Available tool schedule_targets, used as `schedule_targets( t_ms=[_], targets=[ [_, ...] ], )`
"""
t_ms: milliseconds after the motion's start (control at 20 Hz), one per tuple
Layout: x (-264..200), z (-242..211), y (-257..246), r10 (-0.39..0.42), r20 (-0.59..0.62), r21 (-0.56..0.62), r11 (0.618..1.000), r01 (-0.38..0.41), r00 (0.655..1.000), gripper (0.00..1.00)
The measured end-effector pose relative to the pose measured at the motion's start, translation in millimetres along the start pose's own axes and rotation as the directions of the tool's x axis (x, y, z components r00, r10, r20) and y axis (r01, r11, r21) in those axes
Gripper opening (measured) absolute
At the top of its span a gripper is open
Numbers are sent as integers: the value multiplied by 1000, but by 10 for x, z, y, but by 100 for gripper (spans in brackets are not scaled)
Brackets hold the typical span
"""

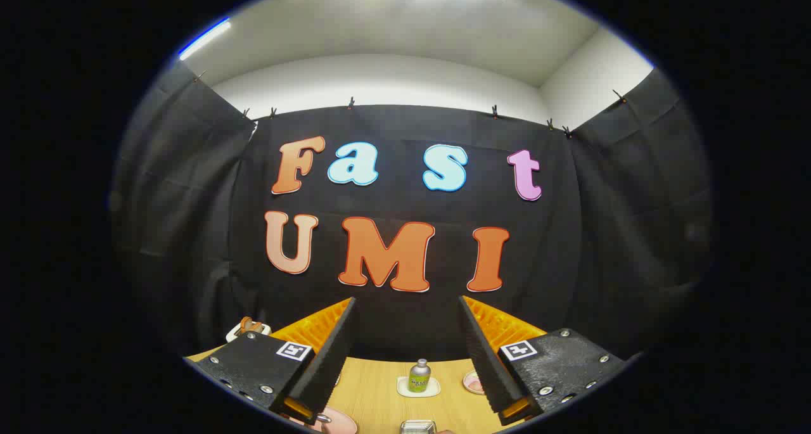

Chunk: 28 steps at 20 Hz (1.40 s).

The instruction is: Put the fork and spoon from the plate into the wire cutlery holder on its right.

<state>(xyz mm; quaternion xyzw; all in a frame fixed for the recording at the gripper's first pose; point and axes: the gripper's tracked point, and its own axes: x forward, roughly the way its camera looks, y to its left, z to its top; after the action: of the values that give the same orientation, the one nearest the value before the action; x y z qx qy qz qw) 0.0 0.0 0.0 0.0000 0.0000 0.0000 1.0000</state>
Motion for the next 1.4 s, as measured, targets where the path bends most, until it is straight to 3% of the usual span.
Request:
schedule_targets(
  t_ms=[900, 1400],
  targets=[
    [254, 157, 73, 41, 63, 4, 999, -41, 997, 97],
    [279, -125, 230, 76, -1, 9, 997, -76, 997, 98]
  ],
)
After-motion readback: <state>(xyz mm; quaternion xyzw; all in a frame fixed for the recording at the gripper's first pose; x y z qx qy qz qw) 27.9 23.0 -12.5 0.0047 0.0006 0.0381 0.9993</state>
